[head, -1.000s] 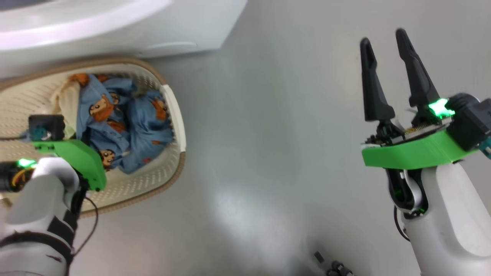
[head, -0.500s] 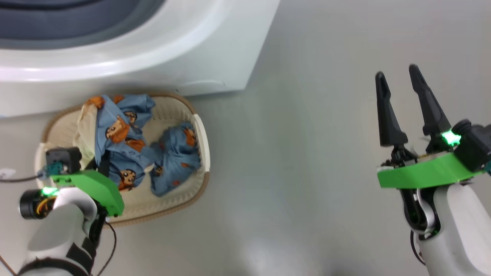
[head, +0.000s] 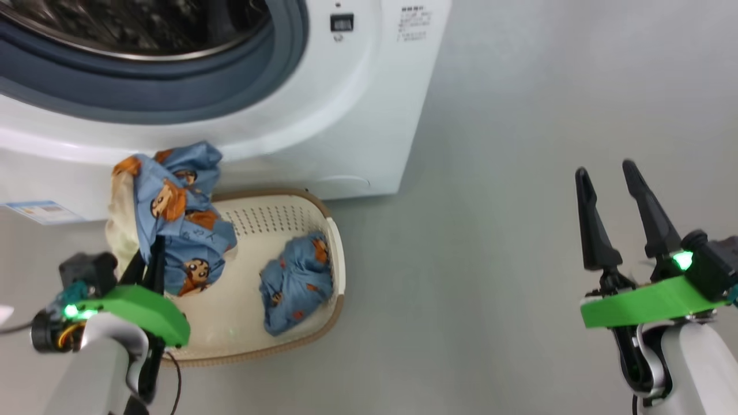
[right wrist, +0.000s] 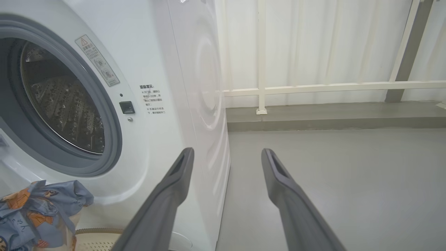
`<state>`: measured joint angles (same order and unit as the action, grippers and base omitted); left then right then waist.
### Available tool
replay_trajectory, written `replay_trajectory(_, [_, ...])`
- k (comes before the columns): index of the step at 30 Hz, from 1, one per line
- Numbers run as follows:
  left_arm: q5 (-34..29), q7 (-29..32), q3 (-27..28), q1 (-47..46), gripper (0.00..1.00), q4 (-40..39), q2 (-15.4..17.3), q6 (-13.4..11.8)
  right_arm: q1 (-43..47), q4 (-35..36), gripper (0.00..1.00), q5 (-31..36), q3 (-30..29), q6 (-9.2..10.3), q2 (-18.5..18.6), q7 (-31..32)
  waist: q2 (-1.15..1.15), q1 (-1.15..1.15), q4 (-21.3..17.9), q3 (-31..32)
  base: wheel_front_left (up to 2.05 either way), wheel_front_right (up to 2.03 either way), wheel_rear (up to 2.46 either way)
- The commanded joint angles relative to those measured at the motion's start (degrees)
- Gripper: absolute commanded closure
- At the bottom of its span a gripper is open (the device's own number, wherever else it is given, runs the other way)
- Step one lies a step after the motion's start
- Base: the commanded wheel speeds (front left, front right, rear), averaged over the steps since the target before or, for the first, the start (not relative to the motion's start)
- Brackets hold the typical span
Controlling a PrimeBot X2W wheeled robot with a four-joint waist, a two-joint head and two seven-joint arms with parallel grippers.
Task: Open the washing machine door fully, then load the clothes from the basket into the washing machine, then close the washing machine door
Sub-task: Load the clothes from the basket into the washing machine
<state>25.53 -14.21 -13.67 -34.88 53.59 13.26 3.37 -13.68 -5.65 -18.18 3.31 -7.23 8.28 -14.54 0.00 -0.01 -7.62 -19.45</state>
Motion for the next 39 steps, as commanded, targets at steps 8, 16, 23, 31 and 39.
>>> replay_trajectory(8, [-4.55, -0.78, 7.80, 10.81, 1.00, -15.38, 1.24, -1.20, 5.52, 0.96, 0.00, -0.61, -0.29, -0.25, 1.33, -0.46, 0.00, 0.01, 2.49, 7.60, 0.00, 0.00, 0.00])
replay_trajectory(16, [-7.44, -0.78, 12.59, 19.40, 1.00, -27.28, -0.45, -1.43, 8.28, 0.98, 0.00, -0.87, -0.71, -0.25, 1.67, -0.46, 0.00, 0.01, 2.74, 10.92, 0.00, 0.00, 0.00])
replay_trajectory(23, [-9.89, -0.78, 16.03, 25.53, 1.00, -37.42, -2.24, -1.62, 9.96, 1.15, 0.00, -1.07, -1.29, -0.25, 1.76, -0.46, 0.00, 0.01, 3.07, 12.19, 0.00, 0.00, 0.00])
replay_trajectory(31, [-12.05, -0.78, 18.40, 31.85, 1.00, -44.61, -4.66, -0.99, 11.40, 1.30, 0.00, -1.21, -1.86, -0.25, 1.83, -0.46, 0.00, 0.01, 3.56, 13.04, 0.00, 0.00, 0.00])
replay_trajectory(39, [-12.54, -0.79, 19.80, 32.53, 1.00, -45.84, -5.81, -0.28, 11.50, 1.52, 0.00, -1.16, -1.92, -0.25, 1.62, -0.46, 0.00, 0.01, 3.66, 12.54, 0.00, 0.00, 0.00])
